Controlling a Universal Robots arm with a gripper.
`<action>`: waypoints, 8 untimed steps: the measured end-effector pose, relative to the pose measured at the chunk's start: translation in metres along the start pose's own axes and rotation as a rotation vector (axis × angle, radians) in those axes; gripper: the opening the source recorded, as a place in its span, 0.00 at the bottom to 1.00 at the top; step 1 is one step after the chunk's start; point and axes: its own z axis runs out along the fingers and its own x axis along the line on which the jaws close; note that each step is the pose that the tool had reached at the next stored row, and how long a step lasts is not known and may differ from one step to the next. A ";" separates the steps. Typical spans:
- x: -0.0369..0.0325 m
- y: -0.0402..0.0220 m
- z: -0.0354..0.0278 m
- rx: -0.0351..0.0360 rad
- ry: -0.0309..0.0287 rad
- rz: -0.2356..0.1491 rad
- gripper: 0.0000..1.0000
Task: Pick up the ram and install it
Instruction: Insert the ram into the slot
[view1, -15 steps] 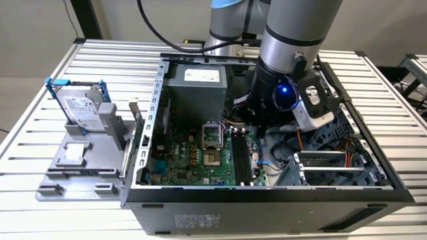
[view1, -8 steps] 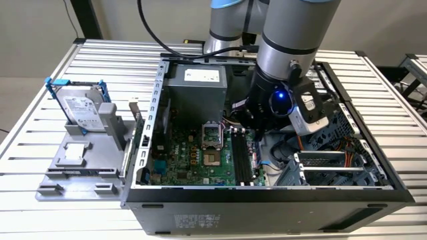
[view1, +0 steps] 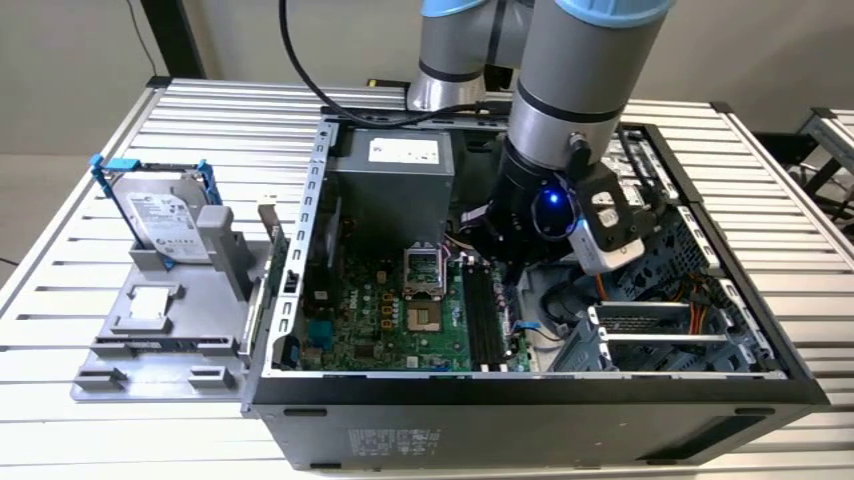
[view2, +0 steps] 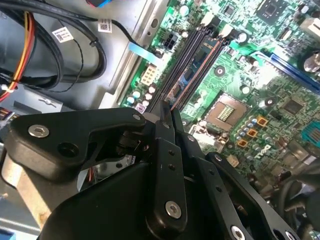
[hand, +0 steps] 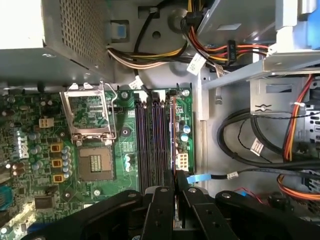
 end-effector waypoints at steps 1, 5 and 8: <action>0.0001 0.0001 0.0020 0.0000 0.0000 0.000 0.00; 0.0004 0.0000 0.0092 -0.0001 0.0000 -0.003 0.00; 0.0005 -0.0002 0.0129 -0.0004 0.0000 -0.011 0.00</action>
